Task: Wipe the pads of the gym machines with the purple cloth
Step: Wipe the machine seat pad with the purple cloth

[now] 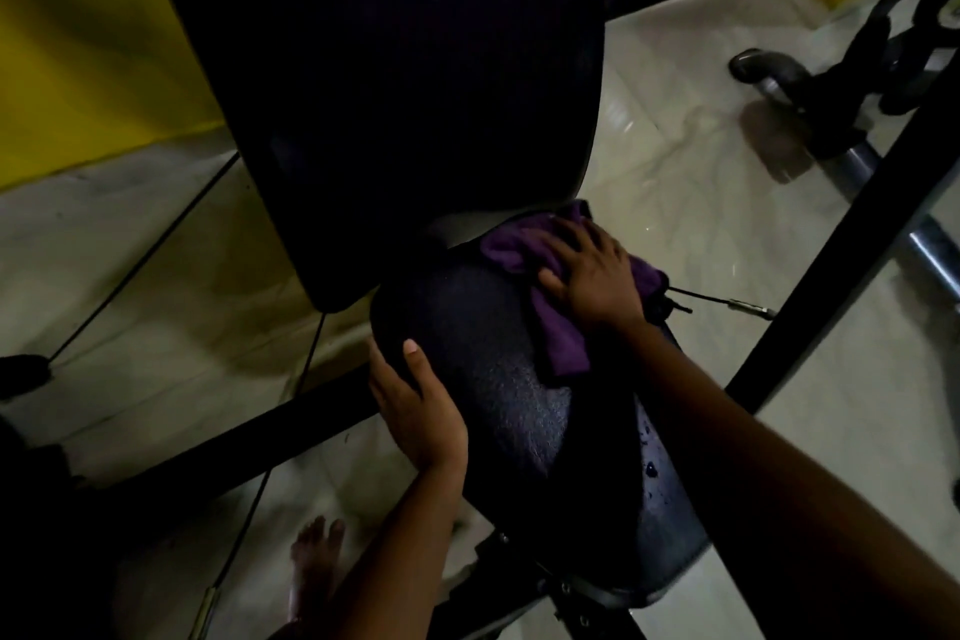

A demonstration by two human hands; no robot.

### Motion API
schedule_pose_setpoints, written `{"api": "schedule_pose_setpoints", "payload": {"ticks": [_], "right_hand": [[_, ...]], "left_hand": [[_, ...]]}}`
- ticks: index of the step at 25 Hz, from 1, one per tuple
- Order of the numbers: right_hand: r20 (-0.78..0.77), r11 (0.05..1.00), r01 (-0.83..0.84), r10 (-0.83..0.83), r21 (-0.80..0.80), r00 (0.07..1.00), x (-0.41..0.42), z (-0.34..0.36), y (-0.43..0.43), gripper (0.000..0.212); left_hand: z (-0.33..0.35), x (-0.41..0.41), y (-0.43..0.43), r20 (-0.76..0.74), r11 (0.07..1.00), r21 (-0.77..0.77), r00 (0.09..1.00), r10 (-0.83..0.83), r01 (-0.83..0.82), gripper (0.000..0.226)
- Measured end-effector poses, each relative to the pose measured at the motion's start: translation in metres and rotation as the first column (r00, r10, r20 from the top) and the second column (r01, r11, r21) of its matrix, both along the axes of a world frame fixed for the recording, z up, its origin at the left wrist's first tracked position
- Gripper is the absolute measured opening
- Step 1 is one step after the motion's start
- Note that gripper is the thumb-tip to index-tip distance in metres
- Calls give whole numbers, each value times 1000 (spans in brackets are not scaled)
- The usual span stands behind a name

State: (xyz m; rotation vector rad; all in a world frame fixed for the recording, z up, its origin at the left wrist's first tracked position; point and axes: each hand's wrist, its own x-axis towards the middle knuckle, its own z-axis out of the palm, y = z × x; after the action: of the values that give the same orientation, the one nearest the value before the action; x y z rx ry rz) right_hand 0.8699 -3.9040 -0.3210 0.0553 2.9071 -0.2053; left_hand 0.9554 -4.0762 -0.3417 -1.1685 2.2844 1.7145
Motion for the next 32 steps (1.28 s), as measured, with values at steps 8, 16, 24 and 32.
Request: {"api": "schedule_pose_setpoints", "payload": {"ticks": [8,16,24,32], "right_hand": [[-49,900,-436,435,-24,899,25,-4,-97,54],[130,897,-441,440,-26,888,-62,-10,-62,55],[-21,955,-294,295,35,955,-10,-5,-88,53],[14,959,-283,283,1,959,-59,-13,-33,54]], "left_hand": [[3,0,0,-30,999,-40,999,33,-34,61],[1,-1,0,-41,997,-57,998,39,-42,50],[25,1,-10,-16,994,23,995,-103,103,56],[24,-32,13,-137,717,-454,754,-643,529,64]]}}
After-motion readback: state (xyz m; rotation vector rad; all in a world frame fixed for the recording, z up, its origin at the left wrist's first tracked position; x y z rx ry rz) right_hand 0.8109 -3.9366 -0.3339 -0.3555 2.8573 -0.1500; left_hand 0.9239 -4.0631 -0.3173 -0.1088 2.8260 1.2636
